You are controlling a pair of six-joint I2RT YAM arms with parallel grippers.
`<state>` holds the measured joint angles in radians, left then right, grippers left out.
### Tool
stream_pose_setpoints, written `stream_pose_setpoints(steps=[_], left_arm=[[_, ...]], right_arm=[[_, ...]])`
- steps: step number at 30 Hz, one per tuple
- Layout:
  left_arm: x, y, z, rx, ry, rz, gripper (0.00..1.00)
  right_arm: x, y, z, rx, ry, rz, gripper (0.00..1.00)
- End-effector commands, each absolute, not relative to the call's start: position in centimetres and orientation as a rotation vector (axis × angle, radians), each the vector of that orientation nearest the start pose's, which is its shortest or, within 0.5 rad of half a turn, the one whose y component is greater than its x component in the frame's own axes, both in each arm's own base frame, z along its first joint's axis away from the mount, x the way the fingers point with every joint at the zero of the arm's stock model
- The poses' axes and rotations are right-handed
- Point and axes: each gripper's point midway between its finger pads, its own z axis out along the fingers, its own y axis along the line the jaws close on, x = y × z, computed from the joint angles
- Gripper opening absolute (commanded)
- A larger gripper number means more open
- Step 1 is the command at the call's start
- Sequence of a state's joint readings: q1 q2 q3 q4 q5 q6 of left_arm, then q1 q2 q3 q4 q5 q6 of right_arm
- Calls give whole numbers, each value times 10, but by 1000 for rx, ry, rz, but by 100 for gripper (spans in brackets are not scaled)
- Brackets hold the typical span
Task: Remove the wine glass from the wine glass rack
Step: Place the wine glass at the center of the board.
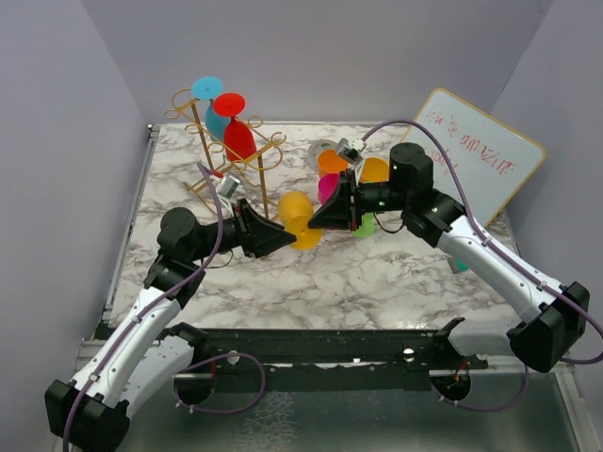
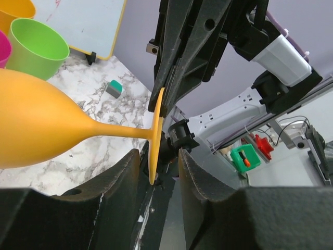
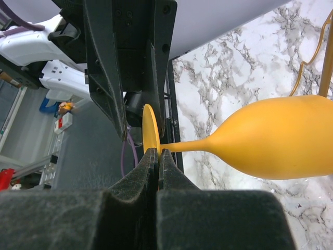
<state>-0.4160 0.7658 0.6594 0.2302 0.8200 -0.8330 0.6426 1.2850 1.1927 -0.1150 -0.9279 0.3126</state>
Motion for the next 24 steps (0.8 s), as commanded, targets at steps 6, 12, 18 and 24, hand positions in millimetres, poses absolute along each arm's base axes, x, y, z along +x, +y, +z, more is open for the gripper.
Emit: stream_pose_setpoints(steps=[6, 12, 18, 24], left_arm=[[166, -249, 311, 510, 1728, -1533, 34], [167, -245, 306, 507, 1741, -1486, 14], [164, -243, 304, 525, 1723, -1464, 0], [153, -242, 296, 599, 1712, -1482, 0]], right_arm=[[197, 335, 338, -1016, 1650, 1457, 1], [194, 333, 338, -1021, 1647, 1460, 1], [188, 331, 344, -1034, 1633, 1478, 14], [187, 320, 354, -1037, 1634, 1378, 38]])
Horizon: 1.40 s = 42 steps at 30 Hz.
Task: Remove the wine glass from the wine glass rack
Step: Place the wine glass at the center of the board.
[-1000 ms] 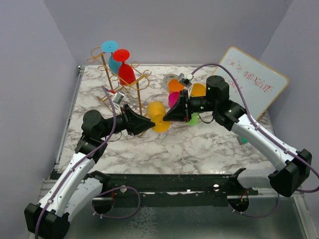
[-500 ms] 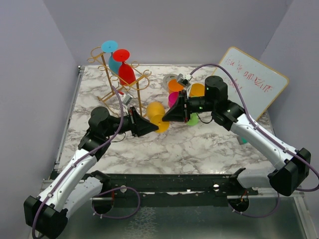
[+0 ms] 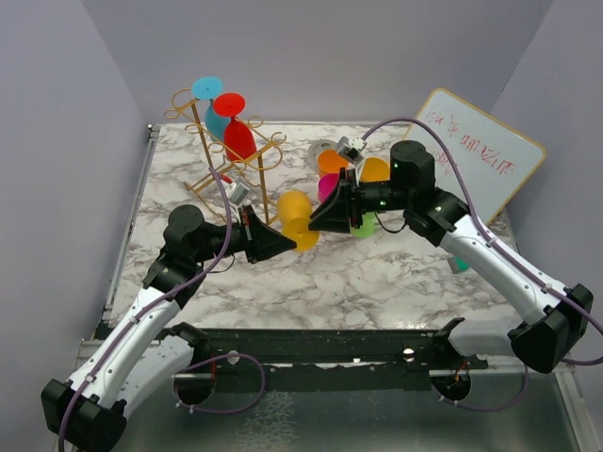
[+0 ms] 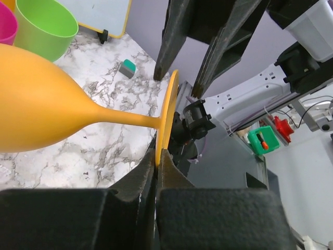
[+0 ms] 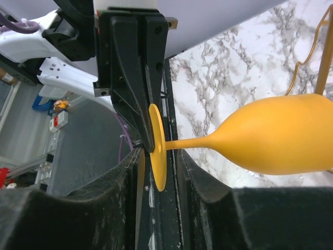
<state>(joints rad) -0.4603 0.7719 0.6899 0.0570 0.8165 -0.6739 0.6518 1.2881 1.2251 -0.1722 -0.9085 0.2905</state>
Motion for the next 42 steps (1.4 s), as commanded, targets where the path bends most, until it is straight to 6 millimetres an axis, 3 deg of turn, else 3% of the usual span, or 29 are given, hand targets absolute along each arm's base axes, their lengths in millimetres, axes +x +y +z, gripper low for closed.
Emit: stream_pose_setpoints(steps=[1, 5, 8, 12, 17, 23, 28, 32, 36, 42], left_arm=[[151, -242, 296, 617, 1703, -1481, 0], [143, -240, 297, 691, 1650, -1460, 0], [138, -238, 297, 739, 1606, -1435, 0], [129, -235, 292, 800, 1555, -1411, 0], [117, -230, 286, 884, 1474, -1375, 0], [104, -223, 282, 1000, 1299, -1261, 0], [95, -220, 276, 1071, 1205, -1224, 0], [89, -223, 269, 1112, 1202, -1279, 0], [81, -222, 276, 1131, 1126, -1296, 0], [73, -219, 286, 1152, 1041, -1269, 0]], right_arm=[[187, 318, 355, -1032, 1631, 1361, 40], [193, 309, 363, -994, 1628, 1265, 50], [214, 302, 365, -886, 1671, 1151, 53], [267, 281, 347, -584, 1804, 895, 63], [294, 270, 323, -429, 1933, 767, 64], [282, 292, 329, -514, 1901, 941, 71], [282, 294, 332, -568, 1923, 1067, 76], [264, 298, 345, -682, 1869, 1370, 77], [251, 296, 352, -765, 1819, 1625, 78], [236, 298, 346, -872, 1806, 1793, 77]])
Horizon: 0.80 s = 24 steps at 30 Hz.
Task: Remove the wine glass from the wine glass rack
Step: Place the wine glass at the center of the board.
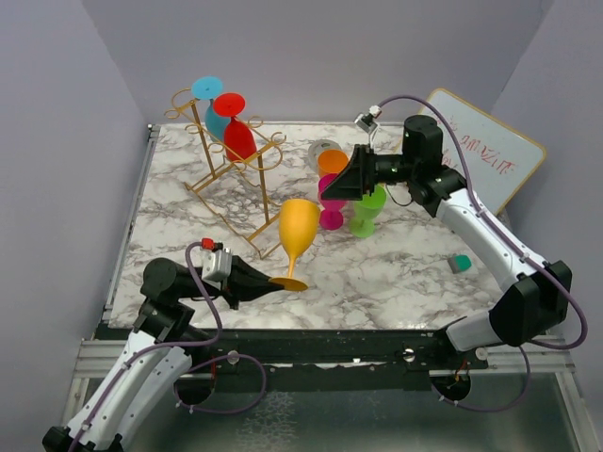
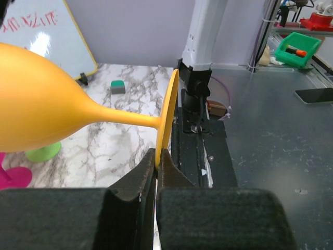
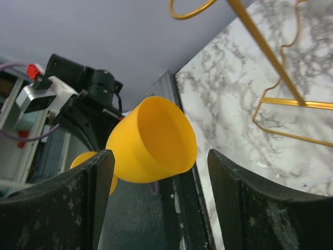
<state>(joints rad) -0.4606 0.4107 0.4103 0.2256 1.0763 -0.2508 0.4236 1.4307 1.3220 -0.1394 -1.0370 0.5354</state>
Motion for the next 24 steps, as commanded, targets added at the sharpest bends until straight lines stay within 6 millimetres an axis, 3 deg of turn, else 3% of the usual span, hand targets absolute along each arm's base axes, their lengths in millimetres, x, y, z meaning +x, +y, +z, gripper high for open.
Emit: stream_pose_setpoints(steps=[1, 9, 19, 24], left_arm=[[72, -219, 287, 1150, 1035, -1272, 0], [73, -220, 290, 1133, 1040, -1289, 0], [82, -225, 285, 1110, 1121, -1341, 0], [85, -227, 284, 1116, 1124, -1337, 0]], right_arm=[[234, 298, 345, -881, 1807, 1818, 76], [220, 306, 347, -954, 1757, 1975, 65], [200, 314, 351, -1063, 1718, 2003, 59], [197, 313, 355, -1099, 1677, 1980, 50]])
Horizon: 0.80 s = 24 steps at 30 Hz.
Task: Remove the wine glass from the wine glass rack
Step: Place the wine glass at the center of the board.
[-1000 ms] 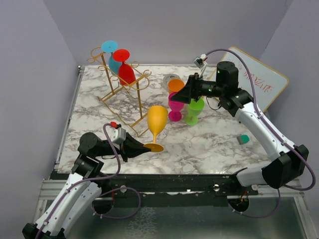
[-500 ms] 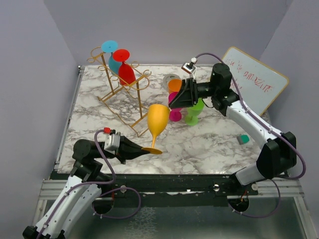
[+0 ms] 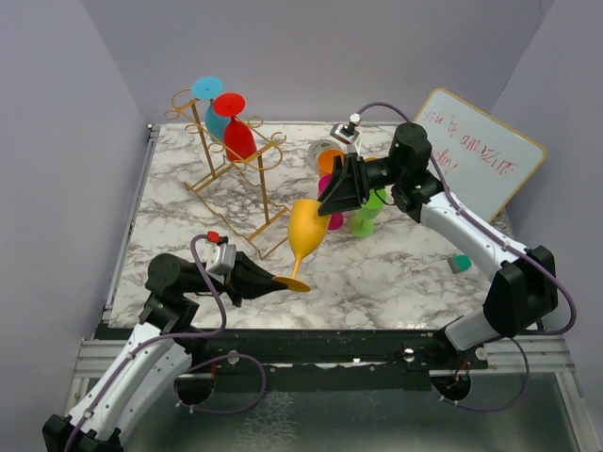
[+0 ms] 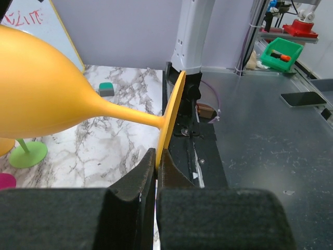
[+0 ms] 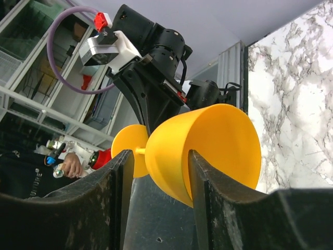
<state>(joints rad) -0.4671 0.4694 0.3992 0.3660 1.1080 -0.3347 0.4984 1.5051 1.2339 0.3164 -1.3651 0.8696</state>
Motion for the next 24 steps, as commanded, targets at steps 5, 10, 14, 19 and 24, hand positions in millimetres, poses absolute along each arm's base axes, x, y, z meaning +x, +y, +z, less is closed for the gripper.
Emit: stream_pose_setpoints(steps=[5, 10, 14, 19, 24], left_arm=[[85, -227, 288, 1100, 1137, -1349, 0], [84, -226, 286, 1105, 1123, -1336, 0], [84, -225, 287, 1110, 1107, -1318, 0], [87, -227, 284, 1110, 1117, -1317, 0], [88, -227, 285, 1112, 1112, -1310, 0]], right_arm=[[199, 314, 351, -1083, 1714, 1999, 41], [196, 314, 353, -1100, 1702, 2004, 38], [189, 315, 353, -1129, 1691, 2015, 36], [180, 314, 365, -1164, 1647, 2018, 35], [176, 314, 364, -1187, 1641, 2027, 31]])
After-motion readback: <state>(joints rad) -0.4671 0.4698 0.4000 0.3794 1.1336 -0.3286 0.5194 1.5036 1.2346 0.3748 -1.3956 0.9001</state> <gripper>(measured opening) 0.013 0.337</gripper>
